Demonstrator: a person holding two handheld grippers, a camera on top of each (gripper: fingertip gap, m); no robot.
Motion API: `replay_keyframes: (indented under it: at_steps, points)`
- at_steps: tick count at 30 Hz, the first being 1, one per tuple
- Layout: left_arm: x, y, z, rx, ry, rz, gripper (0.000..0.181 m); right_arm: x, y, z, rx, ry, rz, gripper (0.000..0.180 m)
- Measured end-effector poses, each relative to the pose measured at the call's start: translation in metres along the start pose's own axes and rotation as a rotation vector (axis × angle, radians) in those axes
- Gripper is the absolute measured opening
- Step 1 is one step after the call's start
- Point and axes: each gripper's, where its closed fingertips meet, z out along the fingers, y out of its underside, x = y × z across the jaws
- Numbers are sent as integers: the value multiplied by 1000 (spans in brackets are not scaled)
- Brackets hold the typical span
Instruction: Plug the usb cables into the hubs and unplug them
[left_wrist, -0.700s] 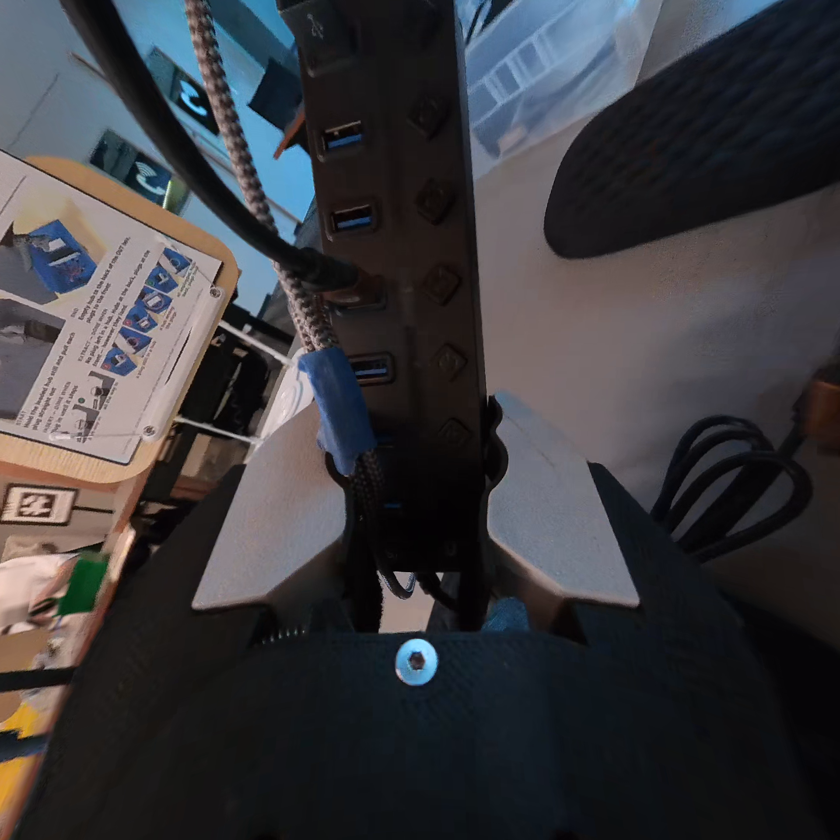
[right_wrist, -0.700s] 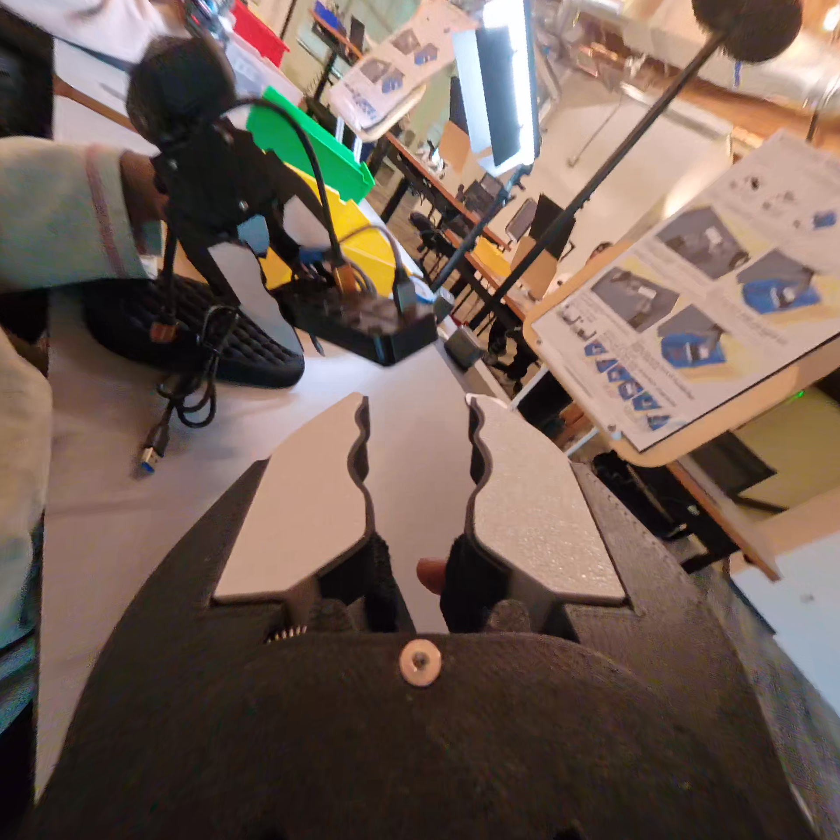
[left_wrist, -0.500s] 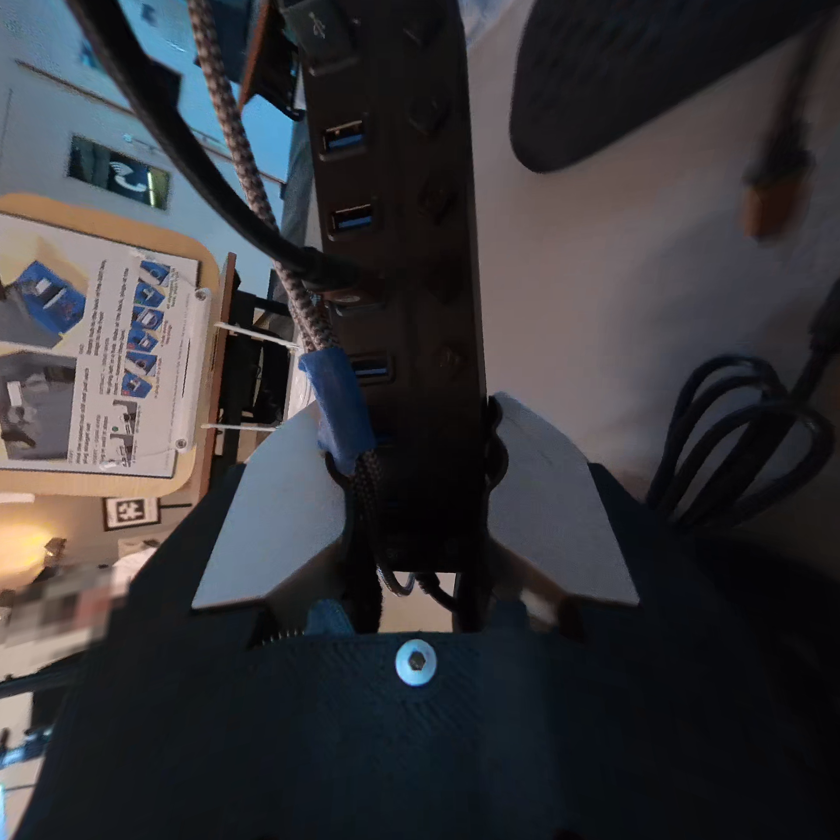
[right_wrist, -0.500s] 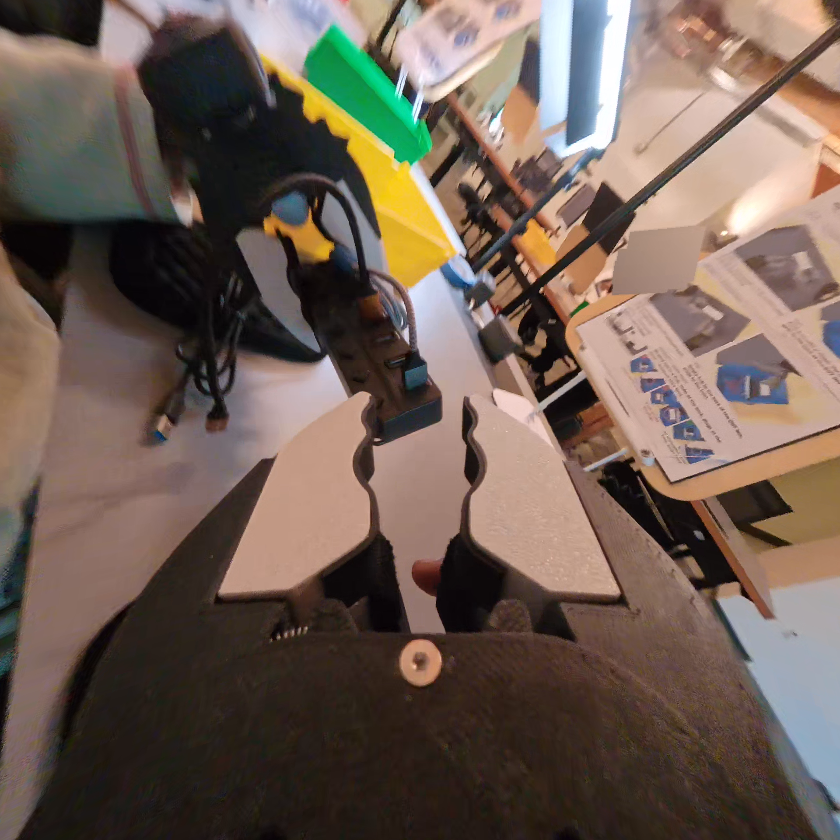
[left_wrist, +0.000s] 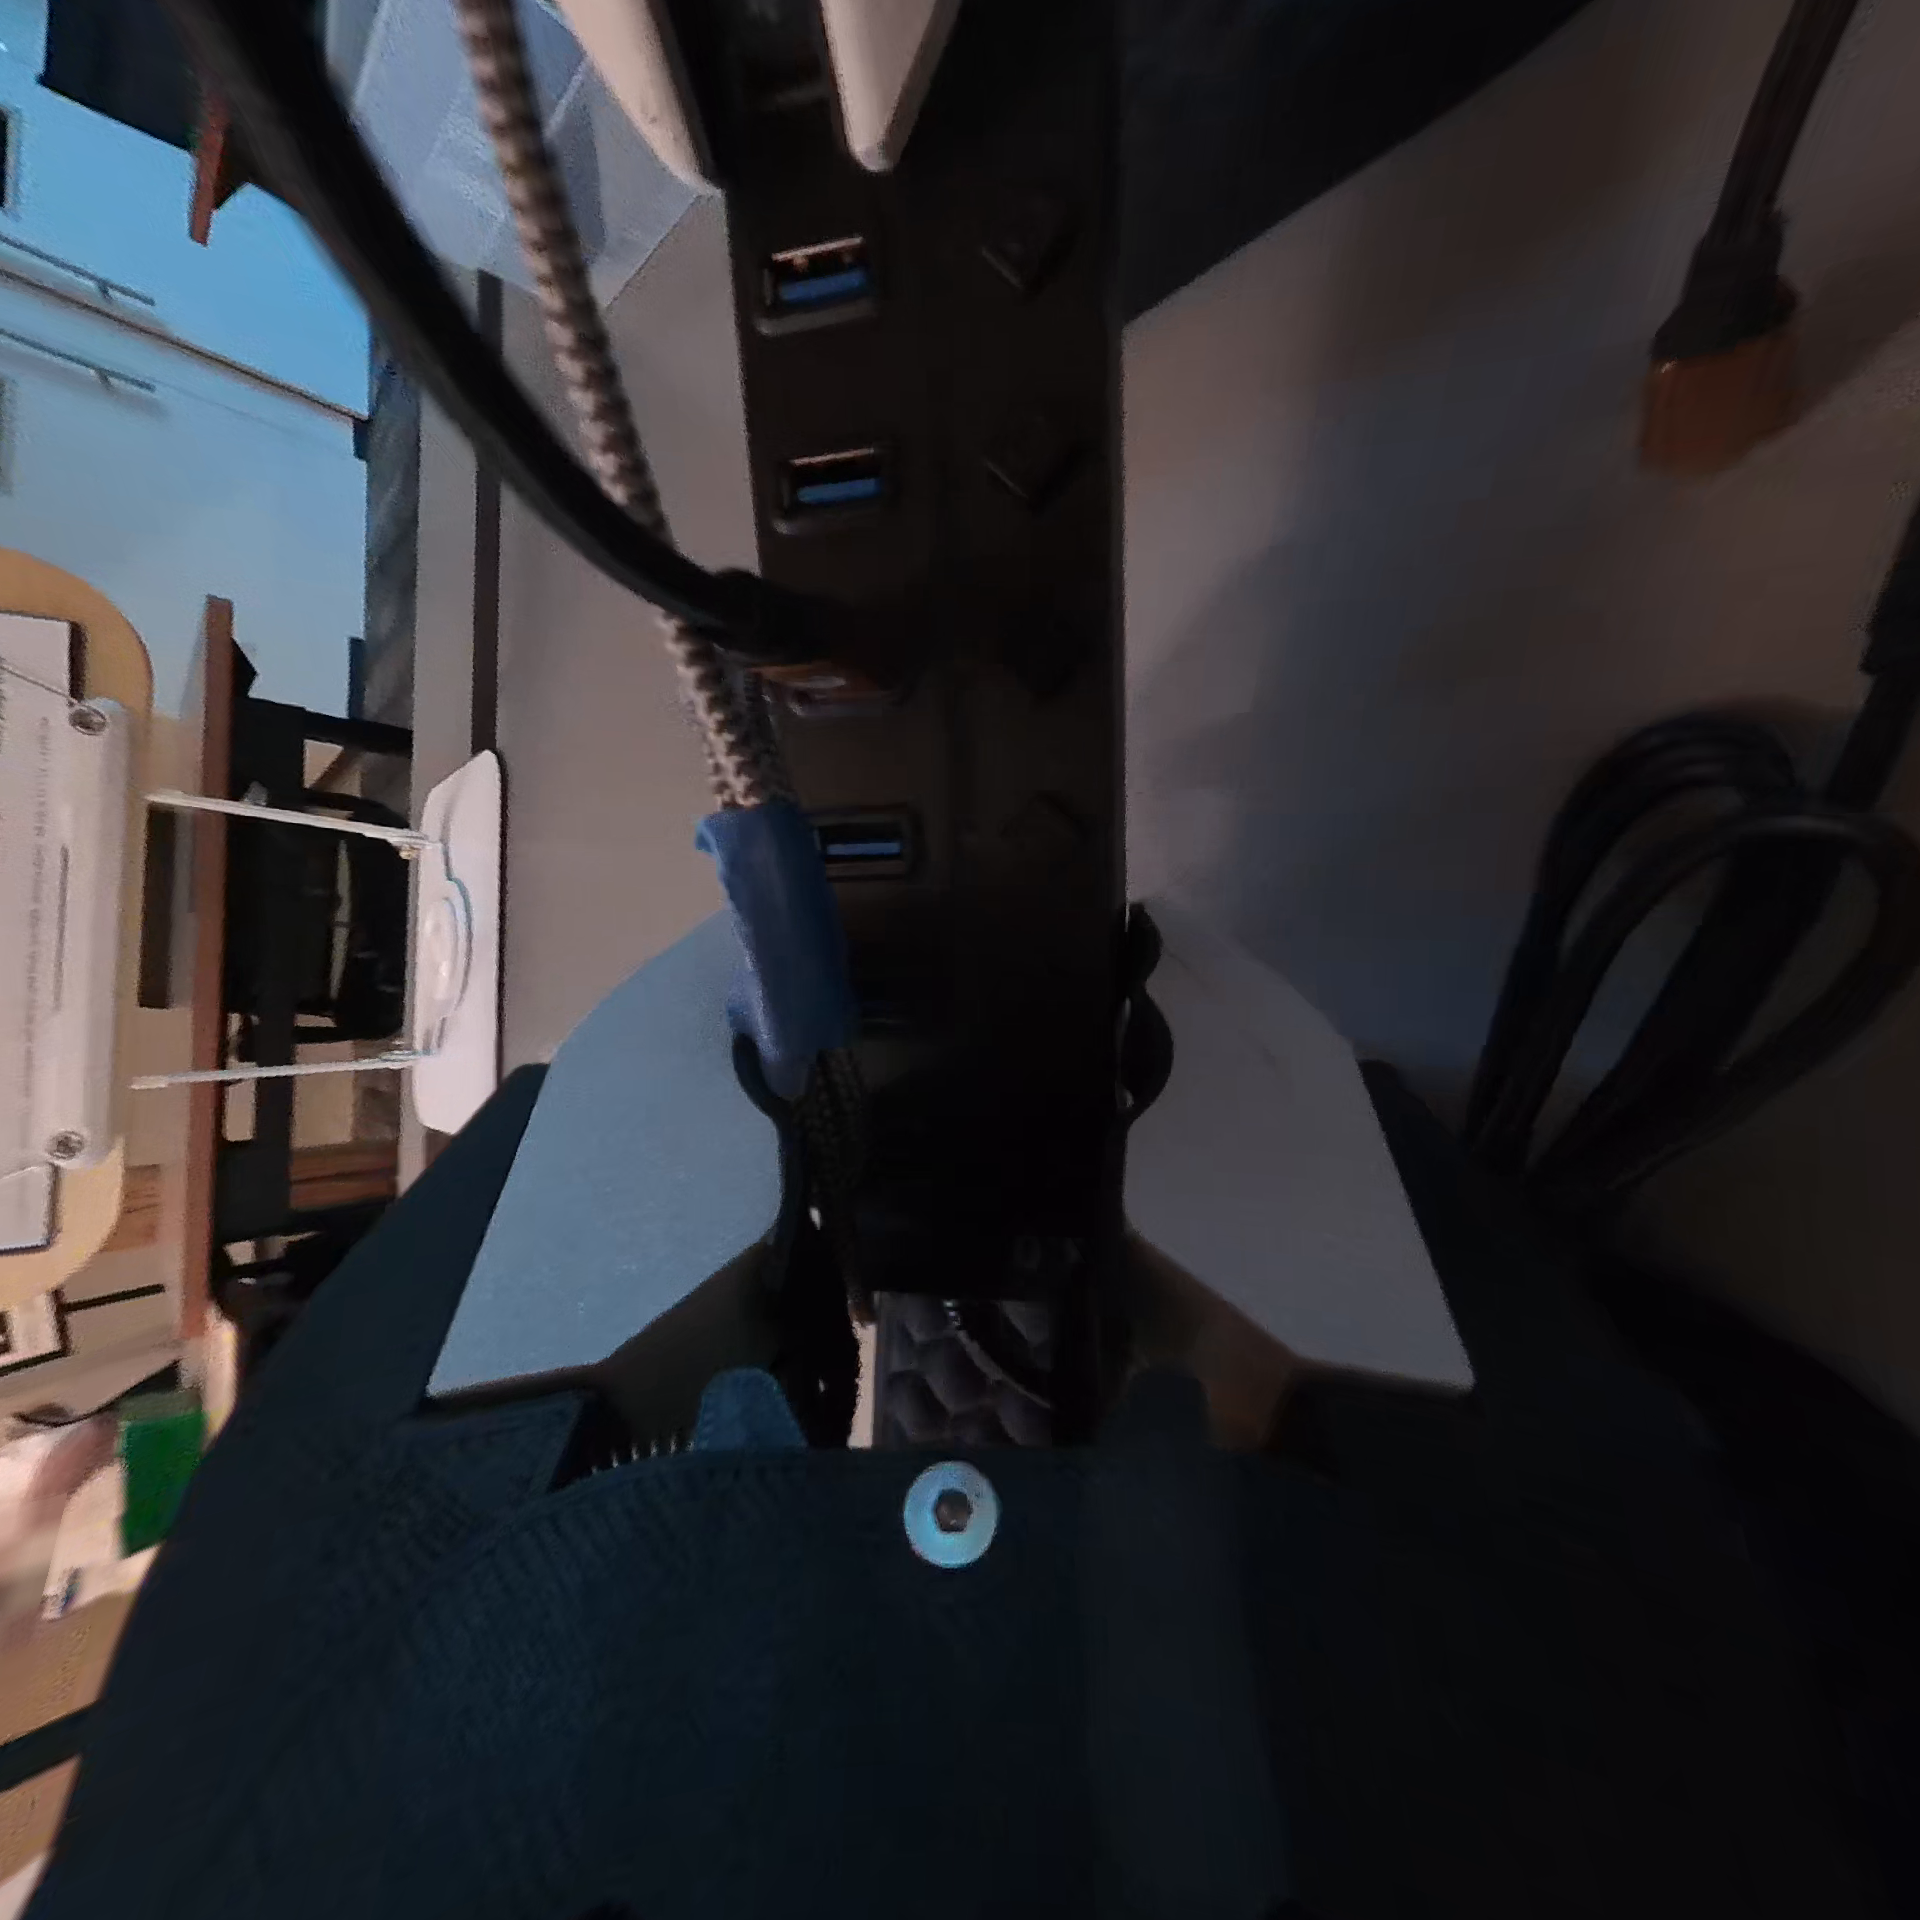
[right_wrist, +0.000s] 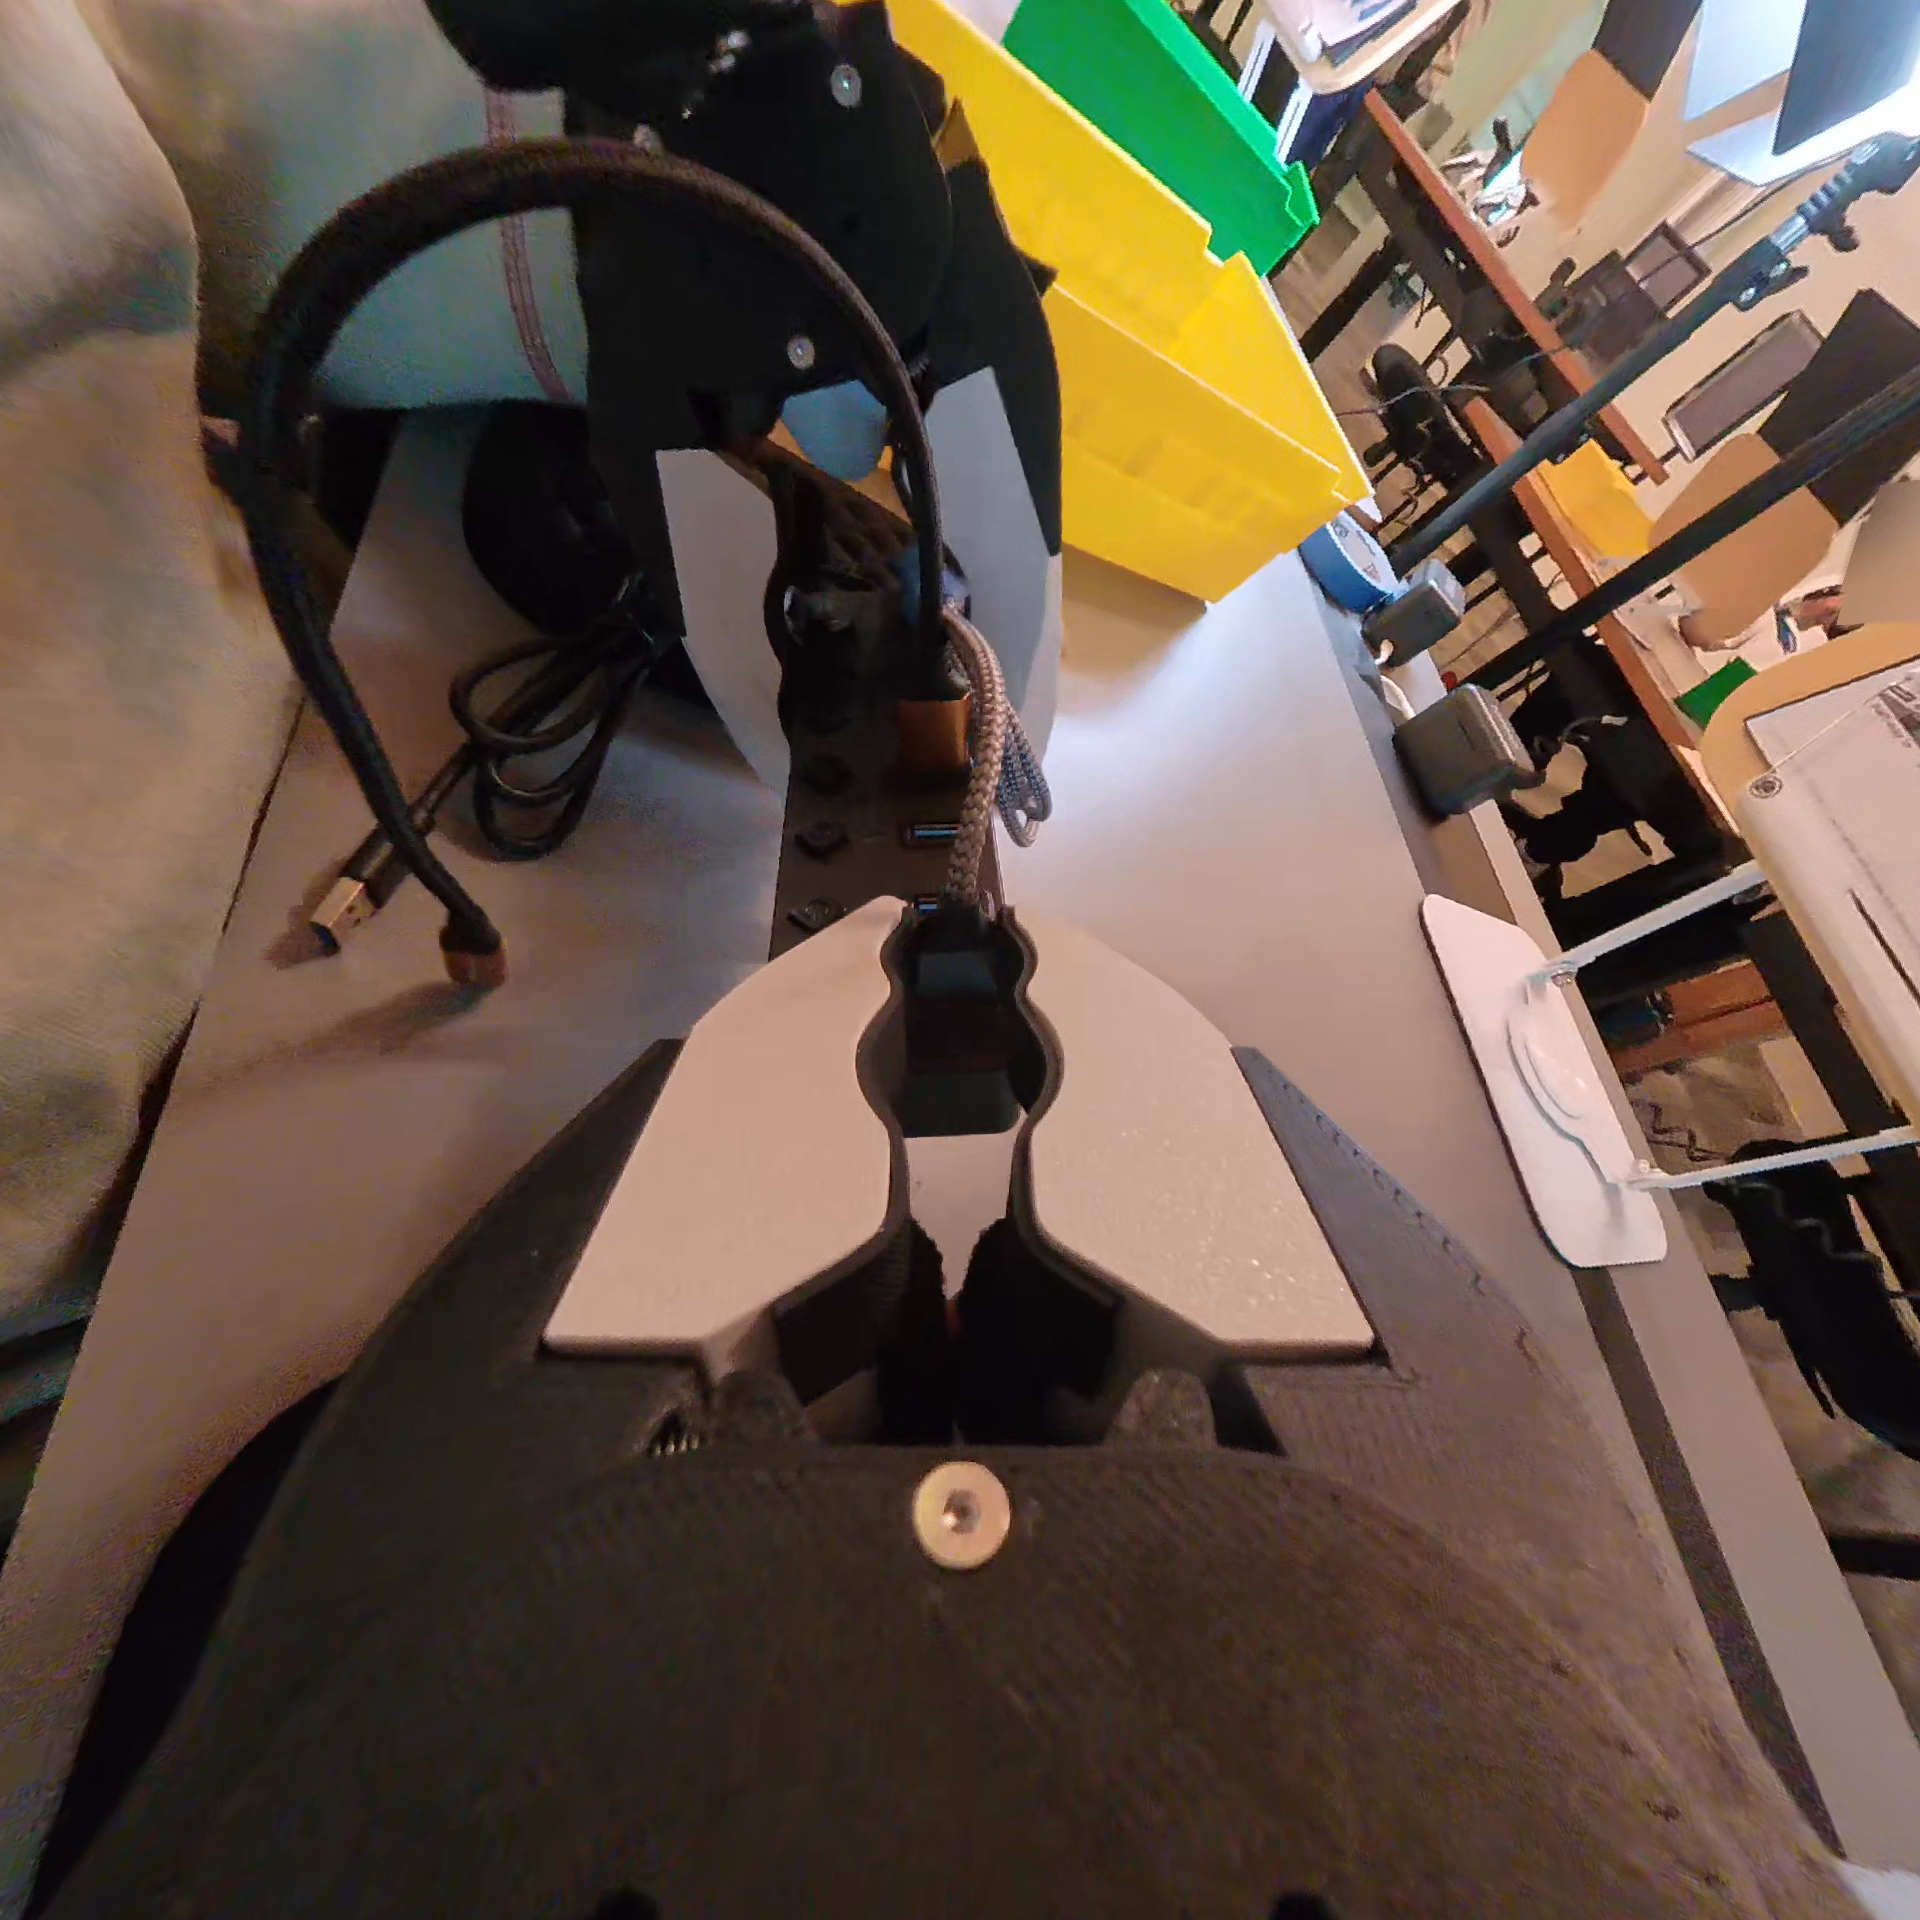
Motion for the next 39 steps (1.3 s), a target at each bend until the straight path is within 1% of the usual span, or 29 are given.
replay_keyframes:
  at_steps: [1,3,4,6,7,10,12,16,22,27,31,35,36,37,38,39]
  points:
    - [1,-6,0,42,9,-34,70,-1,1,1,-5,3,-6,15]
    - [0,-35,-7,233,26,-129,96,-3,3,4,-31,1,-11,15]
    - [-5,-51,-12,330,14,-174,103,-4,3,6,-39,-2,-17,15]
    - [-11,-74,-19,462,-22,-201,102,-5,0,10,-34,-7,-35,15]
    - [-10,-79,-15,470,-28,-178,99,-6,-3,9,-26,-8,-46,15]
    - [-5,-74,8,363,-85,-80,91,-9,-14,10,0,-18,-82,15]
    - [-9,-77,10,376,-141,-56,83,-11,-14,10,-18,-21,-113,15]
    - [-3,-78,8,414,-81,-55,74,-16,-19,11,-7,-30,-162,15]
    - [5,-72,14,382,-1,-39,61,-15,-15,14,-87,-2,-244,15]
    - [8,-69,19,342,2,-26,60,-16,-7,13,-132,29,-265,15]
    - [12,-68,21,323,61,-50,60,-15,-6,13,-100,62,-250,15]
    - [15,-66,23,316,115,-85,58,-16,-7,11,-34,55,-185,15]
    - [16,-66,23,310,122,-88,59,-16,-9,10,4,43,-136,15]
    - [20,-62,22,264,132,-70,56,-19,-37,3,219,10,-46,15]
    - [31,-51,35,157,175,-21,58,-21,-72,-13,477,-68,82,8]
    - [32,-55,42,135,154,19,56,-14,-72,-15,473,-66,144,0]
